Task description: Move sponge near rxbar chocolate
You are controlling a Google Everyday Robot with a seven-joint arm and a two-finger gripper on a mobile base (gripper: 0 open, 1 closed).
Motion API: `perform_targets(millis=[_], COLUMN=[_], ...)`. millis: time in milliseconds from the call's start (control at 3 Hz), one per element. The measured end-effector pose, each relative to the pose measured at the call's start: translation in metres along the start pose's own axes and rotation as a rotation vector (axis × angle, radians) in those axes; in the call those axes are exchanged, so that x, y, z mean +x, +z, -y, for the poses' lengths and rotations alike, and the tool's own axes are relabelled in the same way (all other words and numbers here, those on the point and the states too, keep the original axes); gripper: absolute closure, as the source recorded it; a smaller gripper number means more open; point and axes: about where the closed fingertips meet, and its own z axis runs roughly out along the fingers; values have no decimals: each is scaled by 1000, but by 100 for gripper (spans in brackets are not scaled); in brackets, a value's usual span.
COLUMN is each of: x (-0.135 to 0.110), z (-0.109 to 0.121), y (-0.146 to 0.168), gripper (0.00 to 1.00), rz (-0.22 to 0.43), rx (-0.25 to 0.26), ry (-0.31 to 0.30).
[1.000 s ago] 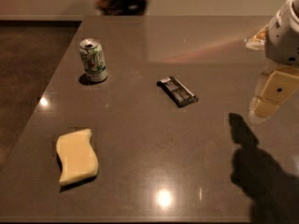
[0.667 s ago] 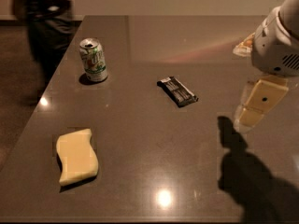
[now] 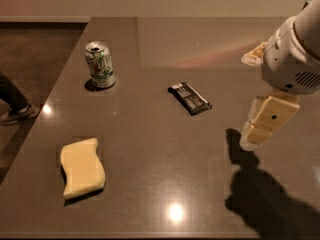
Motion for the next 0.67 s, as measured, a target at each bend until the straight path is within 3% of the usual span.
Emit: perform_targets(millis=[333,667], x=[-6,-24], z=[4,6], y=[-3,-7], gripper=[0,0], rz=[65,178], rx=[-28,-70], ry=[25,55])
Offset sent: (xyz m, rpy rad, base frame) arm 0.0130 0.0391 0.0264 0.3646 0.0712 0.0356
